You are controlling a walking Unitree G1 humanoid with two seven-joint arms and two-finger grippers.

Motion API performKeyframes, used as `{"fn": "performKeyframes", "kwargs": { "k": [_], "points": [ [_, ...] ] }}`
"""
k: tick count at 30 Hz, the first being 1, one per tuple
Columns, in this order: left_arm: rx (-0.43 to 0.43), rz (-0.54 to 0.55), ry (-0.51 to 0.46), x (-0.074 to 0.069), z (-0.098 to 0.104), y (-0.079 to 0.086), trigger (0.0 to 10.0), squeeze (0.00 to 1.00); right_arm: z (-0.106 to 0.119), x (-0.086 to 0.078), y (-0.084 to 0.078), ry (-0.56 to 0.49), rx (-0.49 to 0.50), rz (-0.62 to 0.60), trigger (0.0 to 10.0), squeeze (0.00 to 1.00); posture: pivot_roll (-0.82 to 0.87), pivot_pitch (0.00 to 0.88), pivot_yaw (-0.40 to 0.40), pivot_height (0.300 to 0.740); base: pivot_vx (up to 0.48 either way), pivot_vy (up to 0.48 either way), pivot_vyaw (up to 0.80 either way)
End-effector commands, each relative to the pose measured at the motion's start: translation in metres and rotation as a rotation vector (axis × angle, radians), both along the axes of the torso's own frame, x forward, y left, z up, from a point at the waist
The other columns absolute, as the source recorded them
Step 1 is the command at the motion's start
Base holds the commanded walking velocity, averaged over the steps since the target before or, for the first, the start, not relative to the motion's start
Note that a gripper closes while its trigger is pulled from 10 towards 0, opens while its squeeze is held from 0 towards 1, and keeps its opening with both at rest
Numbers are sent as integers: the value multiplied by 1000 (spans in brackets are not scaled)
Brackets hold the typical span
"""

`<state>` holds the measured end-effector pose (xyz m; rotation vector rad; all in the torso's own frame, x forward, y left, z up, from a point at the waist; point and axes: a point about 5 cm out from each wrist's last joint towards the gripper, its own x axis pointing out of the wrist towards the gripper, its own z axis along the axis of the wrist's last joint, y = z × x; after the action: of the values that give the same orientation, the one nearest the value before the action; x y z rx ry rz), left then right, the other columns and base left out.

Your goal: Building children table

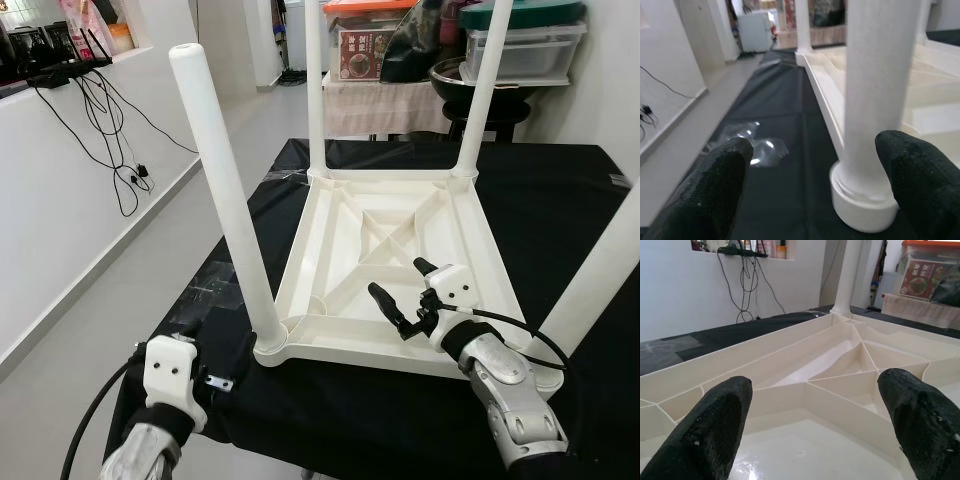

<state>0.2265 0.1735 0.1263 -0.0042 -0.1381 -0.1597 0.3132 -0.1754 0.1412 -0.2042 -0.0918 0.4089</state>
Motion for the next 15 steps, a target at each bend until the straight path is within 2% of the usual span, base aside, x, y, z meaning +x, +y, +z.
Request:
{"fn": "performKeyframes", "kwargs": {
  "k": [1, 3, 5, 6, 11, 15],
  "points": [
    [3, 25, 13, 9, -3, 7, 10000, 0, -2, -2, 1, 12, 2, 4, 10000, 0, -85, 38, 39, 740, 0, 0, 0],
    [-35, -14, 5, 29, 0, 2, 10000, 0, -1, -4, 2, 11, 4, 9, 10000, 0, -107, 43, 46, 740, 0, 0, 0],
    [-35, -14, 5, 29, 0, 2, 10000, 0, -1, -4, 2, 11, 4, 9, 10000, 0, -107, 43, 46, 740, 0, 0, 0],
    [-53, -72, 5, 40, 1, -7, 10000, 0, 0, -5, 3, 9, 9, 11, 10000, 0, -110, 44, 48, 740, 0, 0, 0],
    [-49, -89, 17, 46, -3, -12, 10000, 0, -1, -8, 7, 12, 16, 21, 10000, 0, -120, 49, 56, 740, 0, 0, 0],
    [-38, -49, 29, 46, -8, -6, 10000, 0, -4, -13, 7, 25, 23, 37, 10000, 0, -121, 52, 57, 740, 0, 0, 0]
  ]
}}
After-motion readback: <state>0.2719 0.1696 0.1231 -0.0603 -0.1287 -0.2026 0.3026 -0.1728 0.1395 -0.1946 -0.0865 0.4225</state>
